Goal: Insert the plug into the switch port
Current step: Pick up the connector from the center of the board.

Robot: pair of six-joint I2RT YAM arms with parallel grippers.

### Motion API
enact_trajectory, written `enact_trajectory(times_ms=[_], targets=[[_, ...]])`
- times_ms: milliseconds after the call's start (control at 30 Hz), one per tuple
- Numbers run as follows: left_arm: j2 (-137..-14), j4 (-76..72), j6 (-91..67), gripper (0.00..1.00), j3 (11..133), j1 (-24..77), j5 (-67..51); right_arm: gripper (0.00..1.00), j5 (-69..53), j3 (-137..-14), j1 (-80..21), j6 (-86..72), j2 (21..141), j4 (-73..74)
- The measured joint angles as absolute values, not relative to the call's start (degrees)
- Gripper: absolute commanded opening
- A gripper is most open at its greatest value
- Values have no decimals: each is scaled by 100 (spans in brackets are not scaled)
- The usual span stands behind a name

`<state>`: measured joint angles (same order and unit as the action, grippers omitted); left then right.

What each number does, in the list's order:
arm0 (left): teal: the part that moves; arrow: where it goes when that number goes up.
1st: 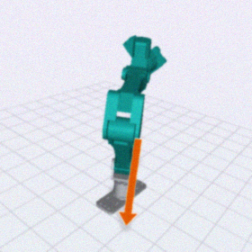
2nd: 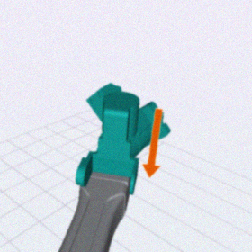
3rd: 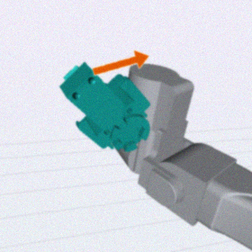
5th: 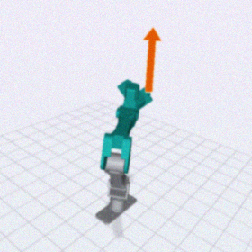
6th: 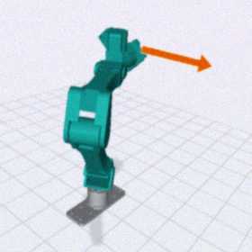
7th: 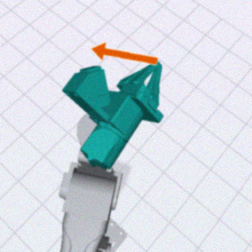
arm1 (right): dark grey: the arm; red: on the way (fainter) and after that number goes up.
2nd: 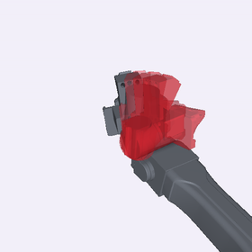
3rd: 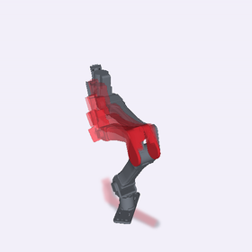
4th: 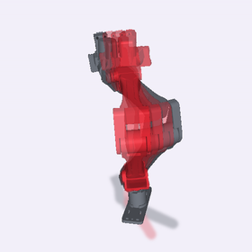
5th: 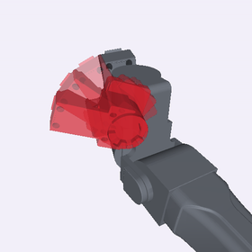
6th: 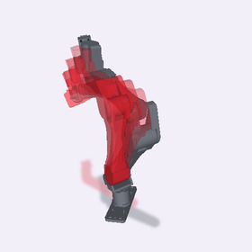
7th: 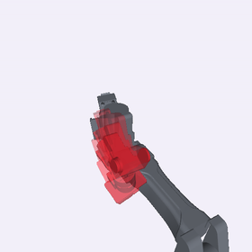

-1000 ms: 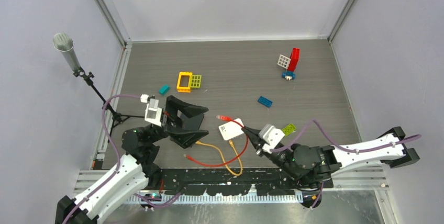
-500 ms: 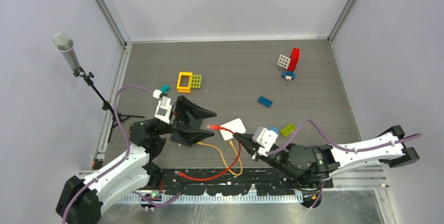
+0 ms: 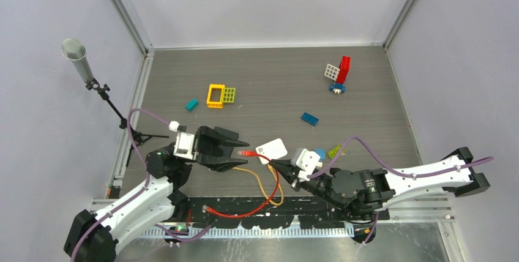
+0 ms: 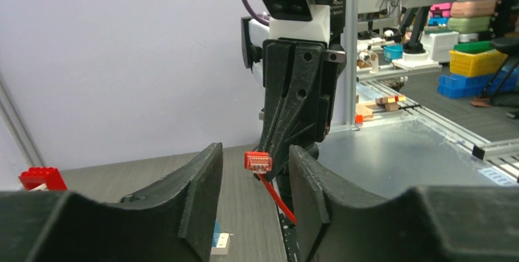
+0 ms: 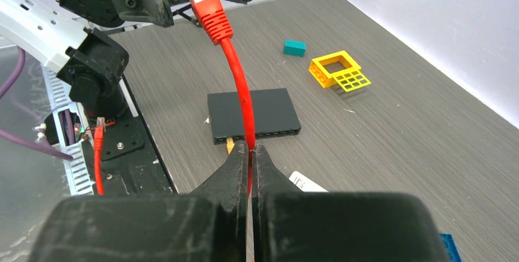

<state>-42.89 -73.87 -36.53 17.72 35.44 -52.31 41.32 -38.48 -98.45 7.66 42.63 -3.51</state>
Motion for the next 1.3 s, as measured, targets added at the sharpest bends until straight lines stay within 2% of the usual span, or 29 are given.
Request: enact_trajectory(times_ms=[100, 233, 300, 367, 500, 567, 633, 767, 833, 933, 1067, 1300], targets=[[-4375, -7395, -3564, 37, 1776, 3612, -5406, 0, 4080, -3848, -9817, 709, 4303, -338], [-4442, -7391, -3533, 20, 1778, 3682, -5561, 1, 4042, -3848, -9780, 659, 4300, -338], [-4456, -7389, -3529, 8, 1780, 3691, -5605, 8, 3997, -3848, -9776, 644, 4298, -329], [-4458, -7387, -3489, 0, 1813, 3691, -5647, 15, 3924, -3848, -9776, 659, 4298, -305], [-4466, -7384, -3441, 0, 1857, 3701, -5758, 6, 3806, -3848, -9776, 875, 4287, -292], [-4466, -7384, -3430, 0, 1857, 3701, -5776, 6, 3778, -3848, -9776, 958, 4289, -261], [-4466, -7373, -3420, 0, 1857, 3701, -5806, 15, 3776, -3865, -9773, 1013, 4309, -211], [-4449, -7341, -3395, 0, 1857, 3704, -5811, 47, 3743, -3900, -9767, 1114, 4309, -150], [-4427, -7336, -3395, 0, 1857, 3710, -5813, 53, 3607, -3879, -9760, 1245, 4250, -172], [-4423, -7328, -3402, 0, 1857, 3732, -5822, 52, 3253, -3673, -9738, 1619, 4051, -469], [-4423, -7299, -3404, 0, 1857, 3861, -5872, 47, 2646, -3332, -9738, 2198, 3979, -1116], [-4348, -7279, -3402, 0, 1857, 4134, -5983, 41, 2034, -3063, -9725, 3144, 4672, -2366]])
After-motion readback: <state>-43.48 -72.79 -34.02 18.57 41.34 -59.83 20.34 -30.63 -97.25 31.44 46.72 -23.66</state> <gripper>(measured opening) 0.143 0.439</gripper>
